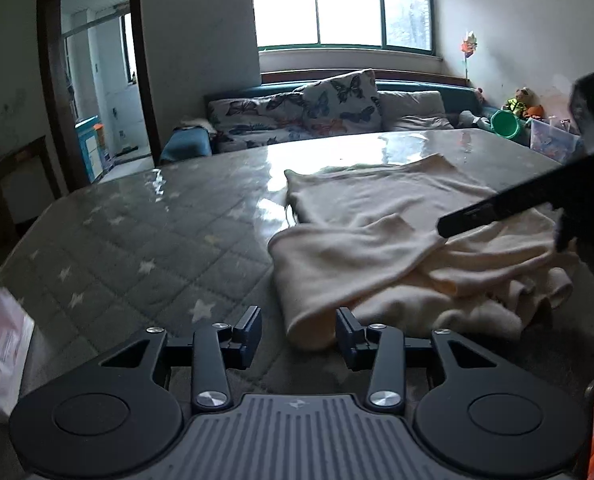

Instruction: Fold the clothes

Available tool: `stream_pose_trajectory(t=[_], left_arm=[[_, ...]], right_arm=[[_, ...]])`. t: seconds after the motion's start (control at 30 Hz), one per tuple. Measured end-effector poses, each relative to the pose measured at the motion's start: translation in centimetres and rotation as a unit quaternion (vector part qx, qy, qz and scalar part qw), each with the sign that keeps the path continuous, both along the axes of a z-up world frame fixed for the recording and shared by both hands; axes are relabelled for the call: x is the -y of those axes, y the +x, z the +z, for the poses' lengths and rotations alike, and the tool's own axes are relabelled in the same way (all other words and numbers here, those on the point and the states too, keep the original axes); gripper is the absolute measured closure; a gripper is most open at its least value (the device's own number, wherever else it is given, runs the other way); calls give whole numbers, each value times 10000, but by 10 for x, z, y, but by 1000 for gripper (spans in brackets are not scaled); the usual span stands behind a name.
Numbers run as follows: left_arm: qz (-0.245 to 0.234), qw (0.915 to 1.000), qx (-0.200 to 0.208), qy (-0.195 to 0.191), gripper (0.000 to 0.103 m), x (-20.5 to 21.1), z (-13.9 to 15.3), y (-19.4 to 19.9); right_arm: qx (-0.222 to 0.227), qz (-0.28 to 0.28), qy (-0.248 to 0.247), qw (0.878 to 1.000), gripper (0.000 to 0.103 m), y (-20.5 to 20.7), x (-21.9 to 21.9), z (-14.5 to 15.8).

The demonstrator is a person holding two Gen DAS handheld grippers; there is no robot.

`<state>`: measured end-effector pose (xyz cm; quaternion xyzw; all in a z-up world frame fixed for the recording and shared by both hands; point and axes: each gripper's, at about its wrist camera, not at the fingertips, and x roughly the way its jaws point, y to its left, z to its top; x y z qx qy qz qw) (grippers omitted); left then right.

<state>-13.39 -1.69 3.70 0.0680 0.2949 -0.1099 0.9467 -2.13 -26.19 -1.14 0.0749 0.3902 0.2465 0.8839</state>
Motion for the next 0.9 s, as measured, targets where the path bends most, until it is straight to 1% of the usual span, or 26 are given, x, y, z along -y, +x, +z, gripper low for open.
stream_pose_trajectory(t=[0.07, 0.1, 0.13, 0.2, 0.4, 0.53, 0.67, 0.73, 0.77, 0.9], left_arm=[[36, 10000, 5, -19, 54, -4, 1, -2], [48, 10000, 8, -34, 52, -4, 1, -2], [58, 10000, 12, -51, 52, -5, 1, -3], [49, 10000, -6, -80, 51, -5, 1, -2], [5, 9999, -36, -129, 51, 1, -2, 4], [-72, 9999, 16, -69, 51, 10, -2, 11], [-114, 9999, 56, 46, 52, 21, -5, 21], [-111, 9999, 29, 10, 59, 23, -7, 25], [-105, 9999, 20, 19, 66, 24, -8, 27], [-77, 9998, 49, 168, 76, 27, -11, 28]], right_arm=[[-184, 25, 35, 9998, 74, 6, -5, -6], [-238, 59, 4, 9997, 84, 7, -9, -9], [-206, 71, -75, 9997, 88, 6, -12, -10], [12, 99, -243, 9997, 95, 1, -18, -5], [729, 17, -381, 9966, 96, -20, -15, 33], [1032, -77, -424, 9937, 97, -31, -5, 53], [1232, -158, -499, 9910, 97, -40, 4, 68], [1301, -184, -541, 9899, 97, -44, 8, 73], [1332, -207, -567, 9892, 97, -45, 11, 74], [1442, -333, -626, 9870, 97, -50, 22, 78]])
